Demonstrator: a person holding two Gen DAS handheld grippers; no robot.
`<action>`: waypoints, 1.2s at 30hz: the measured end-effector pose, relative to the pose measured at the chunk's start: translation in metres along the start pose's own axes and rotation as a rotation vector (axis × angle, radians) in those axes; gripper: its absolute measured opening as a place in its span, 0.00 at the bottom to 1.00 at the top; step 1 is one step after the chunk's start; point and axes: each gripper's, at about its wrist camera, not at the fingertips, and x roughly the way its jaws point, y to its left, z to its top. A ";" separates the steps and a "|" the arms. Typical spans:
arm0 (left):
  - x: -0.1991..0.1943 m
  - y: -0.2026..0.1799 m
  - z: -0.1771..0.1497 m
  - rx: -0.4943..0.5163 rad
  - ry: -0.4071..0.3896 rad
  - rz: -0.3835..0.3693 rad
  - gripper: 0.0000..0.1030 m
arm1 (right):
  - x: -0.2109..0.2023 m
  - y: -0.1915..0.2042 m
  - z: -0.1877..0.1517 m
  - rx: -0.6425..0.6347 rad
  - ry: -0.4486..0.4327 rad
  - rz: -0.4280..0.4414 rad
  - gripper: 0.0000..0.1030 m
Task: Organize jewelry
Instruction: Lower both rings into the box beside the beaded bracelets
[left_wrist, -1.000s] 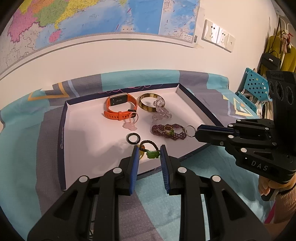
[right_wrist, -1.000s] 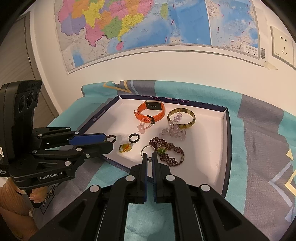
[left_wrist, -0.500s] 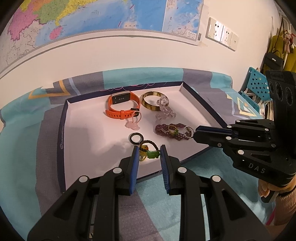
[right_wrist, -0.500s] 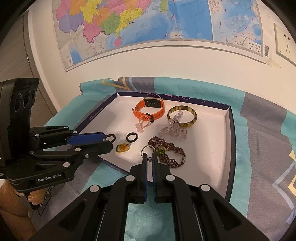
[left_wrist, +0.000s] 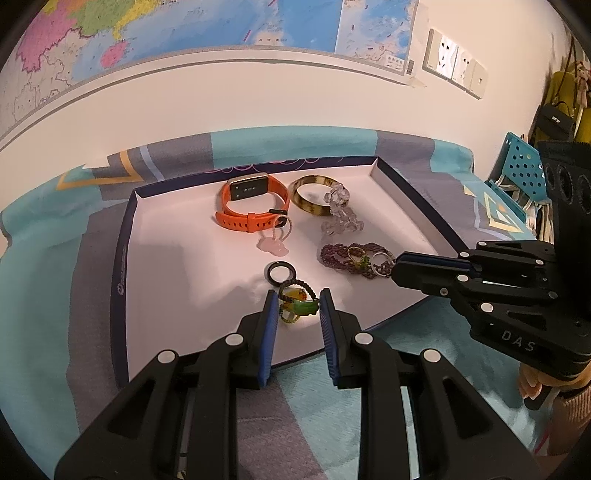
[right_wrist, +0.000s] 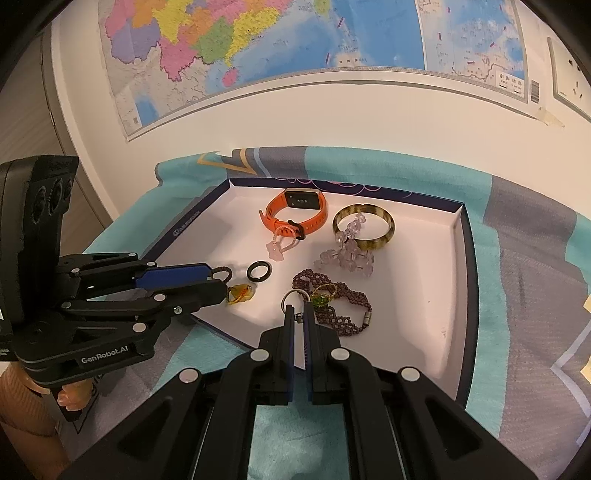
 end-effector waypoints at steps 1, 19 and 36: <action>0.000 0.000 0.000 -0.001 0.001 0.001 0.23 | 0.001 0.000 0.000 0.000 0.001 -0.001 0.03; 0.011 0.003 -0.001 -0.010 0.025 0.018 0.23 | 0.008 -0.002 0.000 0.011 0.022 0.001 0.03; 0.019 0.004 0.000 -0.017 0.042 0.031 0.23 | 0.021 -0.003 0.000 0.035 0.053 0.000 0.04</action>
